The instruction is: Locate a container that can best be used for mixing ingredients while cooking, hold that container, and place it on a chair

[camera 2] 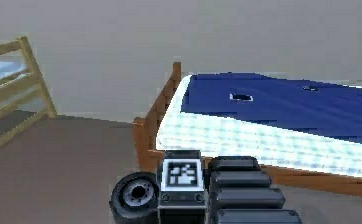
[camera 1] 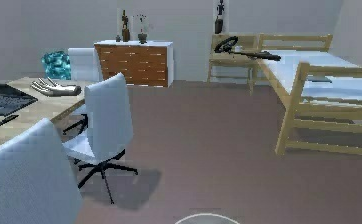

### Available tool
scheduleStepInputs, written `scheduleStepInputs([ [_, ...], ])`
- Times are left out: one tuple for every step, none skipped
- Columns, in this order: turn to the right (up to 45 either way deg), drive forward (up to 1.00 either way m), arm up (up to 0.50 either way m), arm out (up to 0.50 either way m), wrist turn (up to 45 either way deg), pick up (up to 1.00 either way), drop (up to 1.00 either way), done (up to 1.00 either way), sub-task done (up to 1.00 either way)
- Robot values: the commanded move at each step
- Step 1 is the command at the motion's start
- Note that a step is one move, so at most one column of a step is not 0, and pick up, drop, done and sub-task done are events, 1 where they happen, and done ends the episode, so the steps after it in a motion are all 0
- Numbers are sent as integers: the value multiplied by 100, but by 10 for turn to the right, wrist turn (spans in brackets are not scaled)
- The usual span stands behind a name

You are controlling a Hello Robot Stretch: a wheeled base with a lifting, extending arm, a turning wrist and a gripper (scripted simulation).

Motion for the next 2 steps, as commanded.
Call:
scheduleStepInputs([
  [0,45,0,0,0,0,0,0,0],
  [450,0,0,0,0,0,0,0,0],
])
